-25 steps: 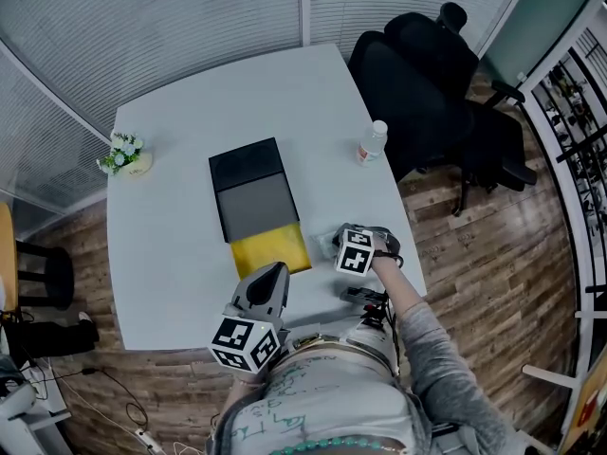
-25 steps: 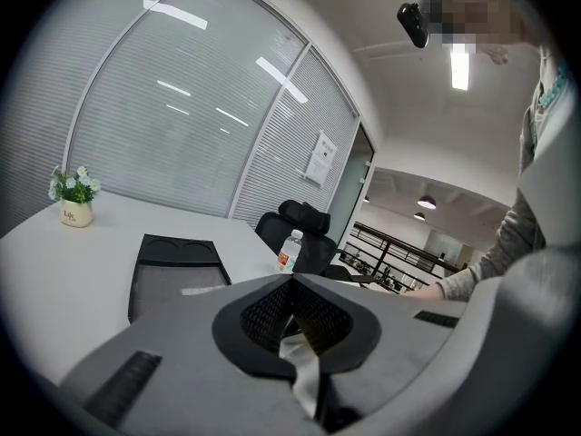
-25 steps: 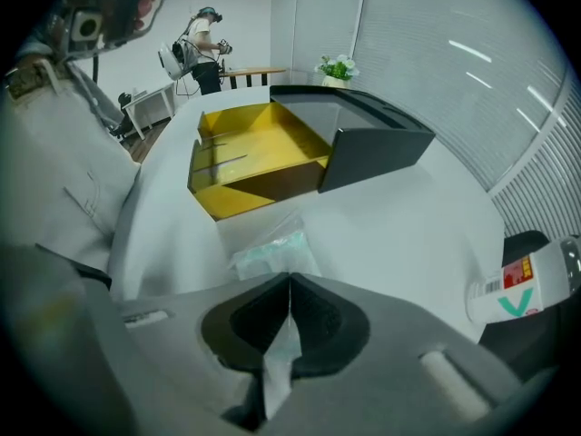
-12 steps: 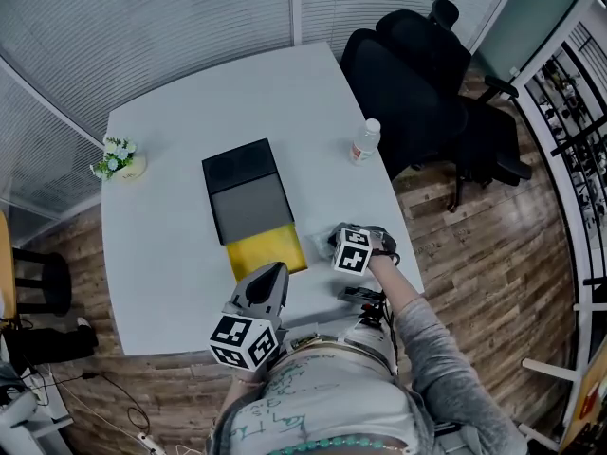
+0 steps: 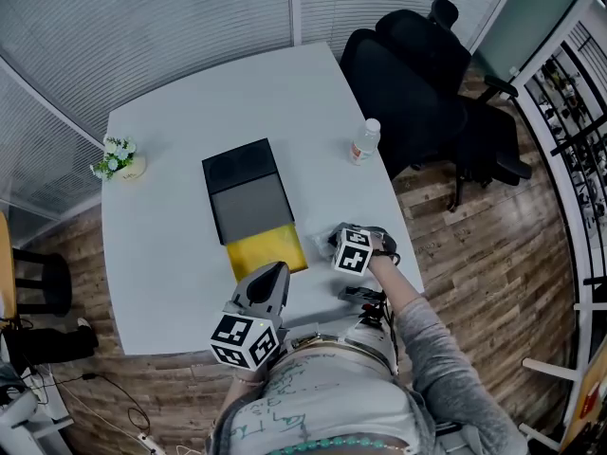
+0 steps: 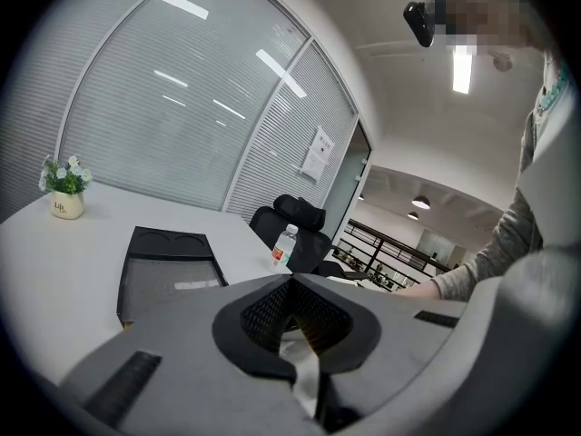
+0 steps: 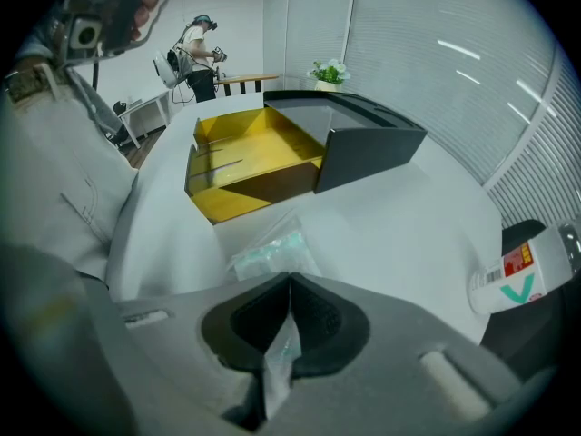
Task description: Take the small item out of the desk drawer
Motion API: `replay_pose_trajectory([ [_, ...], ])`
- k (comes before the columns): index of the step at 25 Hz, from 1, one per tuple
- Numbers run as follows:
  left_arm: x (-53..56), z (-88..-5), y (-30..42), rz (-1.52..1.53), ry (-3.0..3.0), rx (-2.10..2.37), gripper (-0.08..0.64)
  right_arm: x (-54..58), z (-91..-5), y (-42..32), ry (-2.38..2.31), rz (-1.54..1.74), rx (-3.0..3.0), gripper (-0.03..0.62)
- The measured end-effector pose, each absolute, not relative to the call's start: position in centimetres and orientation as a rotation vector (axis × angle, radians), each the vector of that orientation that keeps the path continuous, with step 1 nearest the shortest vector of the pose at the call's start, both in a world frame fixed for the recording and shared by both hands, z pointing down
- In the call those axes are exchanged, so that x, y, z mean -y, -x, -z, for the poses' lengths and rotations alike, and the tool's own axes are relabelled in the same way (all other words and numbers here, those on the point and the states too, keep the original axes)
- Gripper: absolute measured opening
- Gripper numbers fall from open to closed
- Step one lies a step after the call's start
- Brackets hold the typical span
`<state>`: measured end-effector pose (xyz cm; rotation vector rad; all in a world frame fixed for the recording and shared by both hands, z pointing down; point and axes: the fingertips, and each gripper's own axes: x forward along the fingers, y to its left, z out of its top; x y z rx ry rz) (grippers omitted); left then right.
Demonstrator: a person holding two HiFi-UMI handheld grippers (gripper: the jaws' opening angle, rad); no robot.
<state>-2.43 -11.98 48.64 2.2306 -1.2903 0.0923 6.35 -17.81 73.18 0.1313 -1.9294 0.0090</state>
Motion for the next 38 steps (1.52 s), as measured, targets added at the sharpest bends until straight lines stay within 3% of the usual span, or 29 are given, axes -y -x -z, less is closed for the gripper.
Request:
replay_pose_trajectory([
  [16, 12.0, -48.1, 2.8, -0.085, -2.246, 1.332, -0.003, 17.8, -72.8, -6.2, -0.128, -0.054, 1.95, 0.009],
  [24, 11.7, -48.0, 2.8, -0.08, -2.244, 1.318, -0.003, 18.1, -68.8, -6.8, -0.114, -0.128, 2.012, 0.121],
  [38, 11.6, -48.1, 2.5, -0.082, -2.251, 1.3, -0.003, 17.3, -65.5, -8.8, -0.131, -0.104, 2.038, 0.166],
])
